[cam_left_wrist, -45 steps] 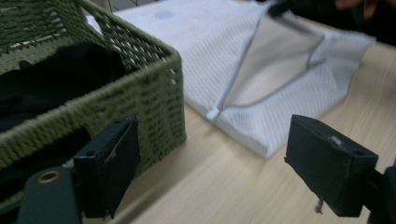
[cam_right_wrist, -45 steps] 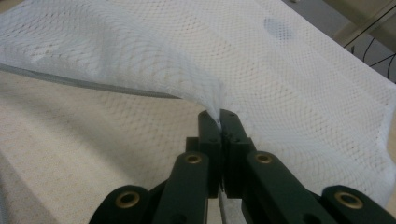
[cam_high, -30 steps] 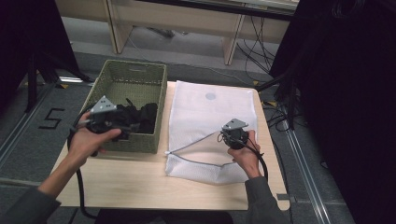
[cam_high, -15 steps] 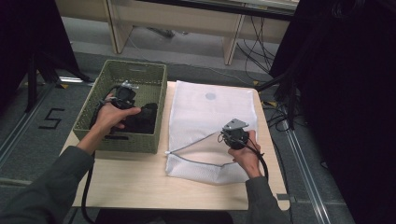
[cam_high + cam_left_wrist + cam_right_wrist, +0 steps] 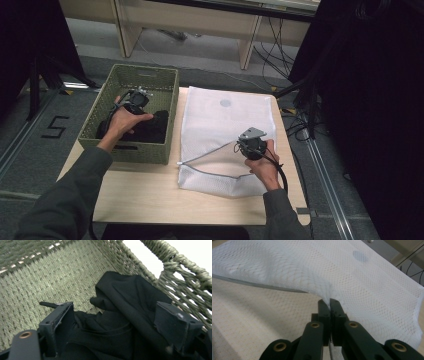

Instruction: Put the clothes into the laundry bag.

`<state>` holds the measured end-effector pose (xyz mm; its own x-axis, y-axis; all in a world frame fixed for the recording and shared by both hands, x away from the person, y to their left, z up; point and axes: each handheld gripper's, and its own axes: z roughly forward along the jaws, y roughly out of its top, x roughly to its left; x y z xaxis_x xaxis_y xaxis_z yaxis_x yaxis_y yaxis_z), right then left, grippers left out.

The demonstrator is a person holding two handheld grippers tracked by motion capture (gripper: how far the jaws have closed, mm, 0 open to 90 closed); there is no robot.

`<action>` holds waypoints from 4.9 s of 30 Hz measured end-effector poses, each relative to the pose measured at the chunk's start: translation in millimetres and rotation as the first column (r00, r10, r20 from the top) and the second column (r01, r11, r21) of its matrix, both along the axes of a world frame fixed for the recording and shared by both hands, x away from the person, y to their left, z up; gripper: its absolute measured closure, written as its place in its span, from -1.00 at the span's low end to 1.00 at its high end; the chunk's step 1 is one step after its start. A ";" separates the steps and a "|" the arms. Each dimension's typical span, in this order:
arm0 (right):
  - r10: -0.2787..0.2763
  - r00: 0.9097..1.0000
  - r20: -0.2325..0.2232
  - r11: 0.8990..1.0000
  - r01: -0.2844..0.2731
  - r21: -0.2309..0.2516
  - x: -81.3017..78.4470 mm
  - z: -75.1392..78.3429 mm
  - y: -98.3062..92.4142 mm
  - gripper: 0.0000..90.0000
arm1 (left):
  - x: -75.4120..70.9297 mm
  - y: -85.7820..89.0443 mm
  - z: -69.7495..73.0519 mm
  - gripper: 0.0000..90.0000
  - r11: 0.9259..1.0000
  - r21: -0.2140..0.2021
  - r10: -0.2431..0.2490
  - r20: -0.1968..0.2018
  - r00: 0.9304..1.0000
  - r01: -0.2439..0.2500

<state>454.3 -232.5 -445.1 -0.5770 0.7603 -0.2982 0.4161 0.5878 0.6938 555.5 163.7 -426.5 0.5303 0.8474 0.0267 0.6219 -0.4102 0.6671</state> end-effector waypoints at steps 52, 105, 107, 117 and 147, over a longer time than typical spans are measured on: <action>0.011 1.000 -0.003 1.000 -0.011 -0.019 -1.0 -0.1 1.3 0.97 | 22.8 -14.7 -61.5 -1.00 0.976 0.215 0.009 -0.147 0.989 0.023; 0.002 1.000 -0.005 1.000 -0.002 -0.024 -1.4 -3.0 -4.2 0.95 | 29.1 31.1 -60.4 -0.56 0.942 0.215 0.278 -0.068 0.958 -0.258; 0.013 1.000 -0.001 0.999 -0.013 -0.030 -1.5 -2.3 -3.9 0.95 | 27.1 29.8 -59.7 -0.28 0.941 0.210 0.282 -0.060 0.958 -0.264; 0.000 1.000 -0.004 1.000 0.000 -0.017 -2.8 -0.5 -4.3 0.98 | 26.7 25.9 -45.9 0.50 0.959 0.221 0.195 -0.057 0.979 -0.179; -0.011 1.000 0.017 1.000 0.011 -0.004 0.3 2.5 -4.9 0.98 | -66.3 54.5 172.6 0.60 0.986 -0.151 -0.044 0.191 0.981 0.074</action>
